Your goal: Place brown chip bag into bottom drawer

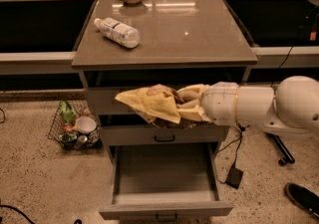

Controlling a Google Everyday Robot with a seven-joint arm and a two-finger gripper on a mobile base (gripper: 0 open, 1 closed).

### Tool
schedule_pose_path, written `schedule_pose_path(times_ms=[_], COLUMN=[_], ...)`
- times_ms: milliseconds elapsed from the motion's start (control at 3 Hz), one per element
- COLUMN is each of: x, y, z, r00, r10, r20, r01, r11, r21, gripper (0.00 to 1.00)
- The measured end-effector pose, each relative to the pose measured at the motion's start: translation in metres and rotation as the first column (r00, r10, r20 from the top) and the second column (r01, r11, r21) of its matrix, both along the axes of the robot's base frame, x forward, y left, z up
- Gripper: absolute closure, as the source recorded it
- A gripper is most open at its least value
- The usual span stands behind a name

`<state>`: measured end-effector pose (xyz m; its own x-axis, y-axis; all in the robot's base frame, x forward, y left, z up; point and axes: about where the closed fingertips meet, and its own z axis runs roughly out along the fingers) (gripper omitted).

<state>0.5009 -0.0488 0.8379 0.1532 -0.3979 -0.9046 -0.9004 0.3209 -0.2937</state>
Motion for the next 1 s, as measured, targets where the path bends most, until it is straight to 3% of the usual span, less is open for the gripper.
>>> schedule_pose_path(times_ms=[333,667,1000], x=[0.011,0.020,0.021], y=[0.006,0.020,0.037], z=[-0.076,-0.174,-0.243], r00=[0.9917,0.9607,0.9230], r10=[-0.004,0.001,0.028], r20=[-0.128,-0.277,-0.384], r01=[0.007,0.017,0.018], r11=[1.000,0.998,0.993], r21=[0.023,0.060,0.115], gripper=[1.00,1.00,1.00])
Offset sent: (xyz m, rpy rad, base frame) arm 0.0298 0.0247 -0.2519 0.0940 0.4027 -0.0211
